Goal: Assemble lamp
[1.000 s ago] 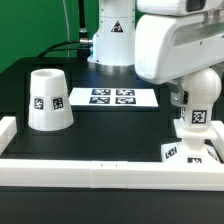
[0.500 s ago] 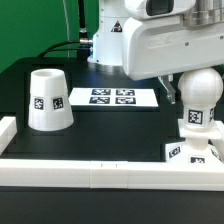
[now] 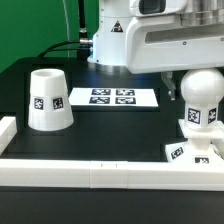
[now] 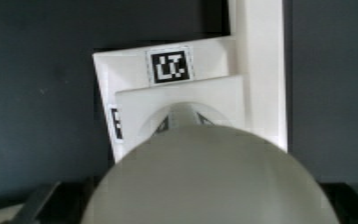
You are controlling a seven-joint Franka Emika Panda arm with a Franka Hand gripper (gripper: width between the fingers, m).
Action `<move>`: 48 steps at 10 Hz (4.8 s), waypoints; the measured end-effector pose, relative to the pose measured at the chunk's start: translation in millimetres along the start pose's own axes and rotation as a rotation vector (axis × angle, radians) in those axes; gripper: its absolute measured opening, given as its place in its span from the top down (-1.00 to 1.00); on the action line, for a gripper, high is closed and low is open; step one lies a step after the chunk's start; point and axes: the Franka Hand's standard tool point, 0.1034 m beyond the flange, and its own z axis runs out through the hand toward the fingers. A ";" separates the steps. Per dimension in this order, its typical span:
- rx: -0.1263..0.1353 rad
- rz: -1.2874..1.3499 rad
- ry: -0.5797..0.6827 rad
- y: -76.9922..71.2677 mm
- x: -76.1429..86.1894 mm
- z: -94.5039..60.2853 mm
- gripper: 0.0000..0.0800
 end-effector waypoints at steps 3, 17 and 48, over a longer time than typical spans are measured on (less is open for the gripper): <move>0.024 0.275 0.000 -1.1 1.0 0.0 -0.44; 0.088 1.142 -0.052 -7.9 1.7 -1.9 -0.44; 0.002 0.082 -0.326 132.3 -101.4 -39.7 -0.75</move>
Offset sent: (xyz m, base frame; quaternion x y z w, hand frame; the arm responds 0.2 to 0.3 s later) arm 0.0040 0.0021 -0.0041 0.0331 -0.0010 0.2012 0.9790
